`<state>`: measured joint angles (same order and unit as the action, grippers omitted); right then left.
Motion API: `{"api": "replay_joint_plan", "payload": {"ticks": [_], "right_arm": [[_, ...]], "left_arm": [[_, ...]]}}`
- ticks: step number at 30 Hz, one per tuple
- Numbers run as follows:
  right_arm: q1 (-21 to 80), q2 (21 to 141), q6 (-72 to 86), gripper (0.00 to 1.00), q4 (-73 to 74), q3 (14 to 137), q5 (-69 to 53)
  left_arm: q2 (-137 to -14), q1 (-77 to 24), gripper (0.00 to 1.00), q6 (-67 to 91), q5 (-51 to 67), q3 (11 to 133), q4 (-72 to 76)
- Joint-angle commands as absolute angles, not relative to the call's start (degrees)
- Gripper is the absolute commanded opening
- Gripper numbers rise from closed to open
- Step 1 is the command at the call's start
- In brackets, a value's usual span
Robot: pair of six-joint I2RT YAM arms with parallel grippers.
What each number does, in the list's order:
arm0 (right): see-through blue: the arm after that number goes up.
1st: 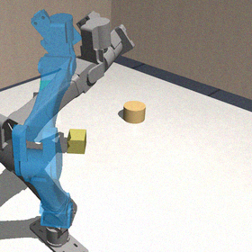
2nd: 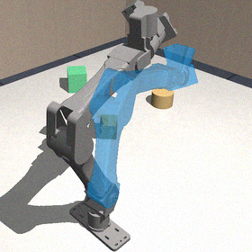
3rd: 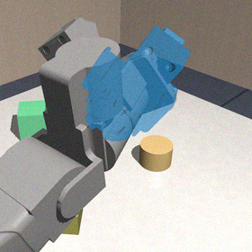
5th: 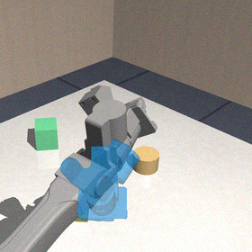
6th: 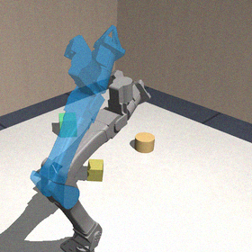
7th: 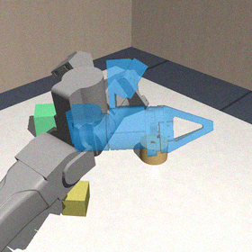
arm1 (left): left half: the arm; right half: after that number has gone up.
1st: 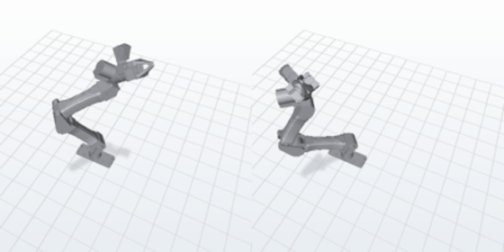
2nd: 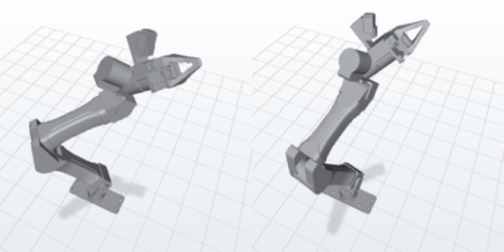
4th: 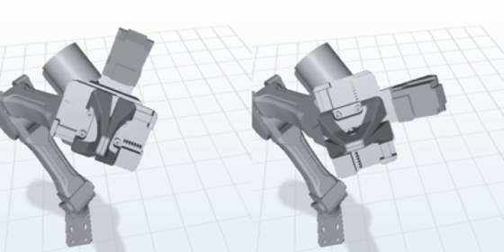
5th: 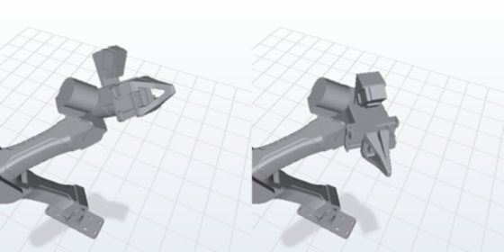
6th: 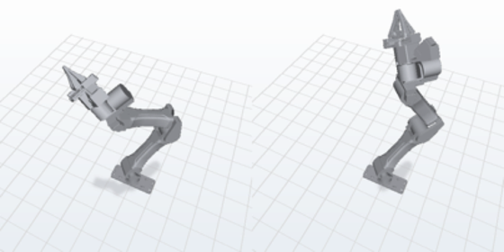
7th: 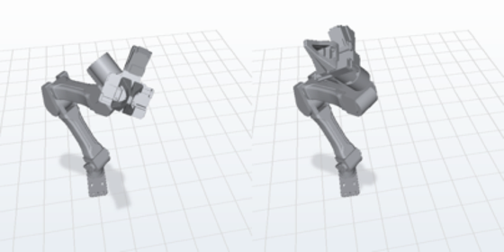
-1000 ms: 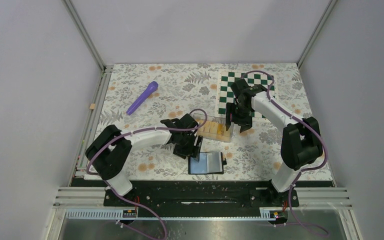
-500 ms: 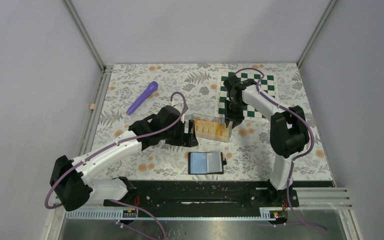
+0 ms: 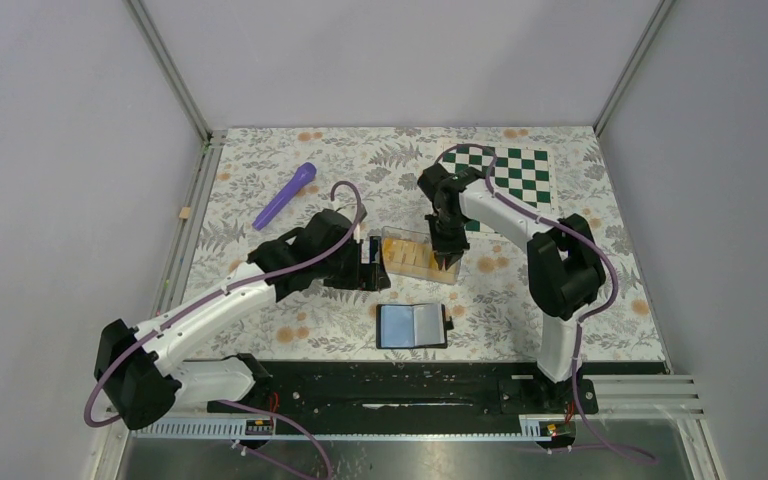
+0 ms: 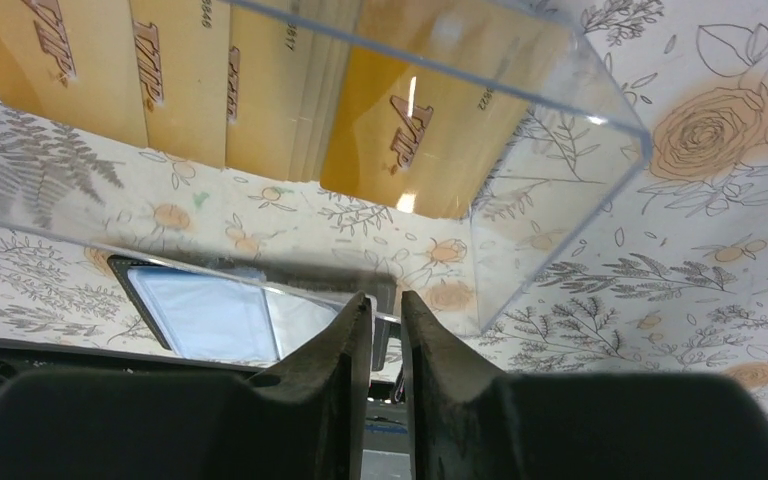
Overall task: Put the credit cards into the card holder
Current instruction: Move the storage box to the center of the board.
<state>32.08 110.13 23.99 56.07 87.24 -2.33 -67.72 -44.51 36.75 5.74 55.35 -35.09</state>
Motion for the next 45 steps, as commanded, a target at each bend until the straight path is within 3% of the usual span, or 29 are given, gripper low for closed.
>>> {"api": "replay_joint_plan", "payload": {"ticks": [1,3,15,19,25,34,37,45], "right_arm": [[34.05,111.18,23.59,0.25,57.73,89.28,-2.09],[34.65,110.84,23.50,0.29,57.49,89.46,-2.29],[33.11,102.18,25.22,0.84,58.23,87.49,10.24],[30.25,102.89,26.61,0.86,58.67,85.74,10.00],[29.18,106.09,26.18,0.80,57.22,83.26,8.02],[29.54,109.56,25.62,0.36,55.49,83.96,1.07],[30.13,110.05,25.59,0.28,55.60,84.85,-1.16],[33.84,111.46,27.17,0.23,56.21,86.97,-2.96]], "left_arm": [[-65.77,-43.97,0.82,37.19,4.98,55.67,-34.55],[-65.62,-43.90,0.82,37.16,5.09,55.59,-34.58],[-64.50,-43.59,0.82,36.95,5.42,54.64,-34.75],[-63.42,-43.53,0.82,37.26,4.52,54.10,-34.64],[-62.05,-43.44,0.83,37.85,4.91,53.32,-34.80],[-60.07,-43.49,0.84,38.82,5.03,51.95,-34.45],[-60.33,-43.41,0.84,38.86,5.12,51.96,-34.41],[-60.80,-43.39,0.85,38.70,5.60,52.21,-33.66]]}}
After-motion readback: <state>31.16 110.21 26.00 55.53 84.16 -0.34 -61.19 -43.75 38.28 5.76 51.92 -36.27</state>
